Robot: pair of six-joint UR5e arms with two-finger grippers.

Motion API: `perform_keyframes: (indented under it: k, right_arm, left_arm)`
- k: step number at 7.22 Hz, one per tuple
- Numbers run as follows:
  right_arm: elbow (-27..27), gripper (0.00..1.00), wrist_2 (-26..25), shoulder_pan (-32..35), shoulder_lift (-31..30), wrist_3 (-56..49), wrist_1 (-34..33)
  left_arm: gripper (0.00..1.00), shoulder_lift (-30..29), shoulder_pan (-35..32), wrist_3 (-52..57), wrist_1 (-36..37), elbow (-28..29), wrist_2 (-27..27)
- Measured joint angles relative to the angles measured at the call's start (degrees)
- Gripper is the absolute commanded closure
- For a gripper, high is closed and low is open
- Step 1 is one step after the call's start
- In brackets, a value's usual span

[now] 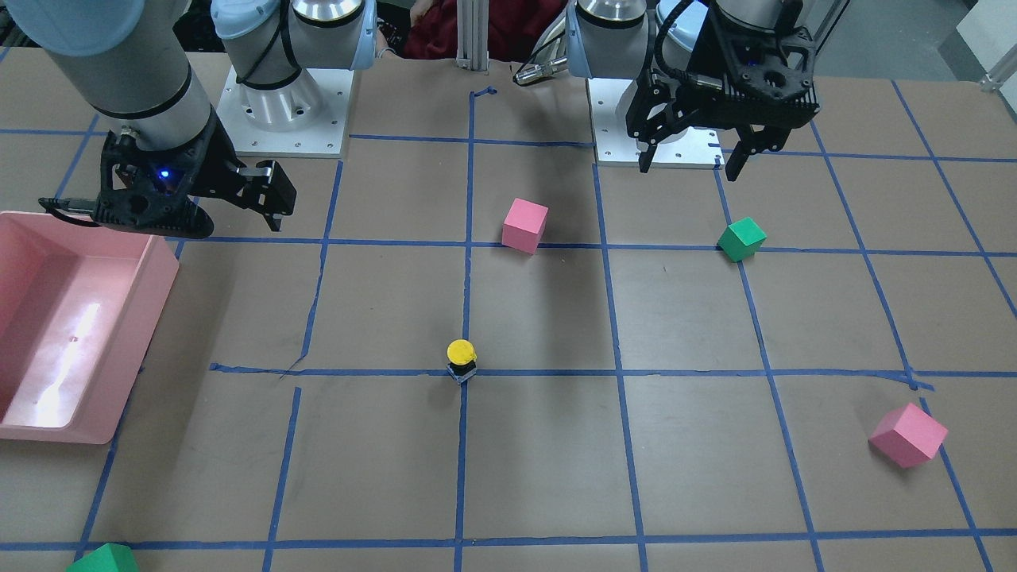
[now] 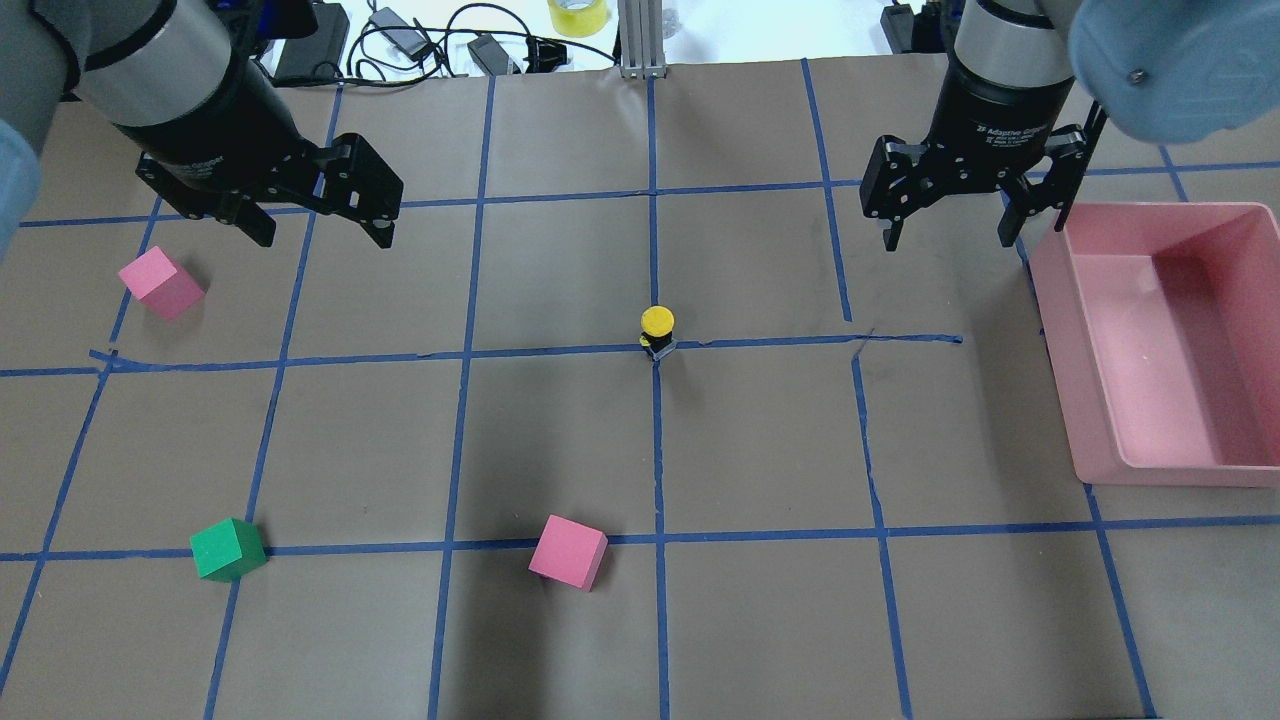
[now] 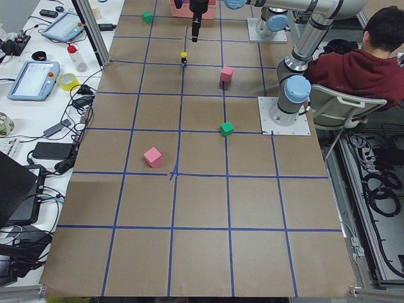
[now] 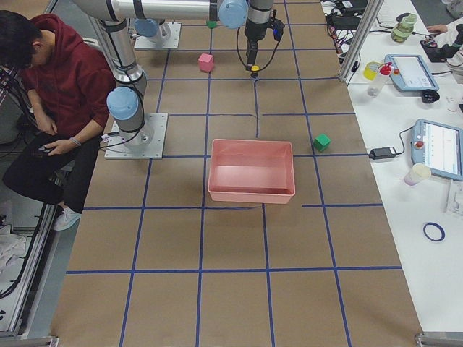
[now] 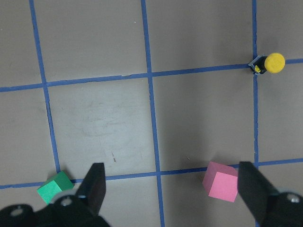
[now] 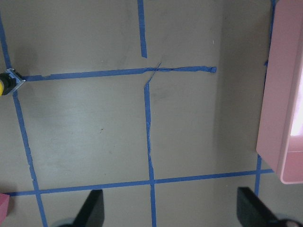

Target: Align button upright

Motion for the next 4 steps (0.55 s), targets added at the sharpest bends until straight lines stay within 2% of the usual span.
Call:
perform_keyframes:
  k: [4]
  right_arm:
    - [0.02,0.00,0.36,0.05,0.52,0.18,-0.13]
  left_arm:
    - [0.00,-0.38,0.06,0.10,-0.15,-0.10,0.14]
